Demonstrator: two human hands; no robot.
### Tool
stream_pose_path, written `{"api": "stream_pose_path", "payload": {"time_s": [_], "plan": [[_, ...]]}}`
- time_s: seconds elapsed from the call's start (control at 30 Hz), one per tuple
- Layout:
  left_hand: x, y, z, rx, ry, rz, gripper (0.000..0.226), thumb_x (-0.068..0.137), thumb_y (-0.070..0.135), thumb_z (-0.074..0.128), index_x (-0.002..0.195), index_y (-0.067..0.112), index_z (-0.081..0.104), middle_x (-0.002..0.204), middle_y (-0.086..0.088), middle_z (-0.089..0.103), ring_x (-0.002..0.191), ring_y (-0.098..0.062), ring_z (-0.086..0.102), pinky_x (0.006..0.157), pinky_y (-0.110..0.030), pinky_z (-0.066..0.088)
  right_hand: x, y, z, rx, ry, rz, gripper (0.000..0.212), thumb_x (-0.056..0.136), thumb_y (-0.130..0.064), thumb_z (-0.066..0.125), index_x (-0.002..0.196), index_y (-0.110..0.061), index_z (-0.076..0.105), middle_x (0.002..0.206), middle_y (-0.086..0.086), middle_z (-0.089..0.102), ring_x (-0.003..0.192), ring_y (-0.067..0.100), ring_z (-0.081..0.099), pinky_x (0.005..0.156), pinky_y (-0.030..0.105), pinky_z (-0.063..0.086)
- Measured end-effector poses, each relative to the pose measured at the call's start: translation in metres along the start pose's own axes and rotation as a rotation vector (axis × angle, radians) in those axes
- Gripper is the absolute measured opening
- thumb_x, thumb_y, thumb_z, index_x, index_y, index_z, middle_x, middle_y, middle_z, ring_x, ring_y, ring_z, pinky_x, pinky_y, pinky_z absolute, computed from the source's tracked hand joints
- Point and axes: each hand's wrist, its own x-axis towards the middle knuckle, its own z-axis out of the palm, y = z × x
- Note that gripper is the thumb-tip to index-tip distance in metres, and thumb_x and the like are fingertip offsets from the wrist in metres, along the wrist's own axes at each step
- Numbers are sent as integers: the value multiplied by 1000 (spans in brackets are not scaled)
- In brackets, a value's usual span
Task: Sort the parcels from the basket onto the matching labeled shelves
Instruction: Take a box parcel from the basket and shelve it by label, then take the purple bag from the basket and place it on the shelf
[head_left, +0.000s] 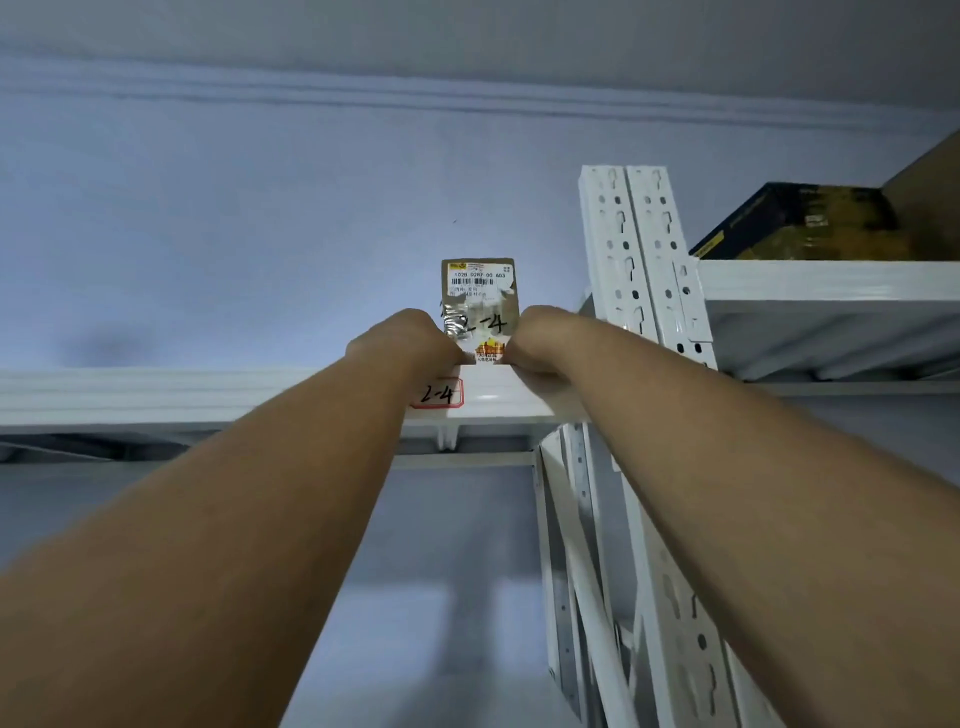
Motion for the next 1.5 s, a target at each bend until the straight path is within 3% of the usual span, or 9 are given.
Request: {"api": "stream_pose_path", "payload": {"time_s": [0.1,0.2,0.37,0.63,0.9,1.17,1.3,1.43,1.5], "plan": [[-12,-5,-6,0,36,40,47,83,59,60,80,12,58,83,-7,65,70,-19,57,72,-29,43,-5,-3,1,57,49,61,69,91,-18,65,149,-9,29,134,13,55,116,27,57,78,29,45],[-33,-18,-21,-88,84,148,56,93,55,48,132,15,53,139,-3,54,123,-23,51,96,-32,39,-20,-8,9,345,267,125,49,95,-25,55,139,-8,41,132,13,53,121,28,53,85,30,37],[-76,-80,-63,-104,189,150,48,95,44,46,139,24,49,144,5,49,132,-15,44,107,-29,32,-54,-48,39,408,601,-286,40,98,-26,39,128,-7,58,139,9,53,133,26,41,112,38,32],[-177,-257,-165,112,301,-139,39,95,40,48,129,25,60,136,3,57,123,-19,52,90,-26,37,-132,-235,83,697,355,-712,33,100,-21,38,108,-7,67,118,9,64,127,27,47,115,27,23],[-334,-403,-307,342,266,-655,32,97,29,44,107,7,65,89,-5,61,88,-25,54,83,-30,45,-254,-452,113,896,-100,-938,43,103,-32,32,120,-11,64,128,10,60,122,26,49,104,32,34],[-434,-525,-463,674,159,-909,48,102,42,37,132,11,55,127,-8,61,109,-19,57,90,-30,43,-349,-655,92,1021,-386,-1130,36,102,-39,28,77,-31,53,111,9,60,109,25,50,85,30,33],[-460,-578,-504,647,191,-1032,47,102,40,37,132,9,54,131,-9,58,117,-22,55,89,-29,40,-377,-737,98,1043,-477,-1141,48,103,-46,28,135,-24,55,146,4,49,135,24,42,108,34,32],[-487,-633,-522,629,183,-1104,43,102,41,37,131,15,56,125,-4,60,110,-19,55,86,-30,43,-399,-811,121,1007,-568,-1169,35,100,-49,25,86,-32,52,108,-1,53,108,20,51,89,32,35],[-500,-661,-527,606,189,-1140,41,101,42,37,129,19,57,109,0,57,95,-12,51,70,-23,40,-409,-845,128,1003,-590,-1178,37,100,-49,25,97,-33,58,120,3,59,115,23,52,90,34,36]]}}
